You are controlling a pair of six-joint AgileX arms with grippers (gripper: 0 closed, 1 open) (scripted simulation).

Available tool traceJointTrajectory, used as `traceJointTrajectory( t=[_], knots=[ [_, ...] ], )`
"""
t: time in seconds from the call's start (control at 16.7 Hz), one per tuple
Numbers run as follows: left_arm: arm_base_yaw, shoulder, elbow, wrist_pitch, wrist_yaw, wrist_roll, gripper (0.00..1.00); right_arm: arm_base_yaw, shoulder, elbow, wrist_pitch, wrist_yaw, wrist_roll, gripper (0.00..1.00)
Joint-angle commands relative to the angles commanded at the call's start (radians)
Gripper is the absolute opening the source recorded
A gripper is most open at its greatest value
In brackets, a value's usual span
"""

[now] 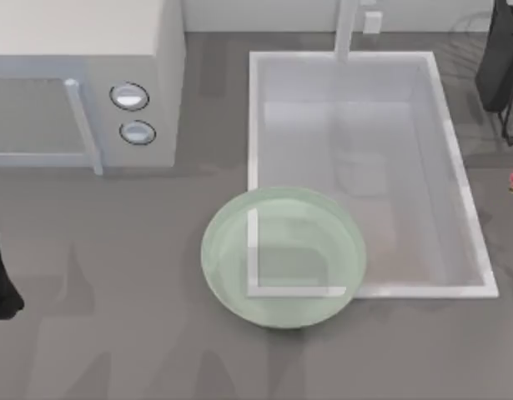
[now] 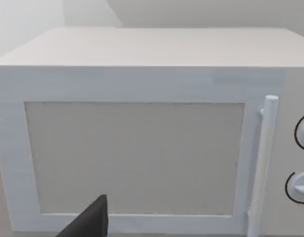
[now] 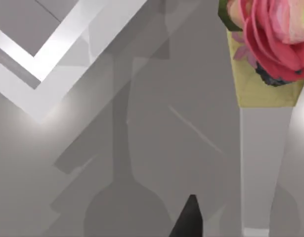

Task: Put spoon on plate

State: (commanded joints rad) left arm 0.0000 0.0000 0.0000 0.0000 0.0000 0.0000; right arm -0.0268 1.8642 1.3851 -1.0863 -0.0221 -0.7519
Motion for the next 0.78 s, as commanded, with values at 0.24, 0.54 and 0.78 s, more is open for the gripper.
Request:
traceJointTrajectory(
  t=[0.24, 0.54, 0.78],
  knots=[
    [0.0, 0.0, 0.0, 0.0, 0.0, 0.0, 1.0, -0.001, -0.032, 0.043, -0.055, 0.0, 0.002, 0.0],
    [0.0, 0.0, 0.0, 0.0, 0.0, 0.0, 1.0, 0.009, -0.019, 0.052, -0.057, 0.0, -0.025, 0.0],
    [0.0, 0.0, 0.0, 0.0, 0.0, 0.0, 1.0, 0.057, 0.028, 0.111, -0.075, 0.004, -0.208, 0.0]
  ],
)
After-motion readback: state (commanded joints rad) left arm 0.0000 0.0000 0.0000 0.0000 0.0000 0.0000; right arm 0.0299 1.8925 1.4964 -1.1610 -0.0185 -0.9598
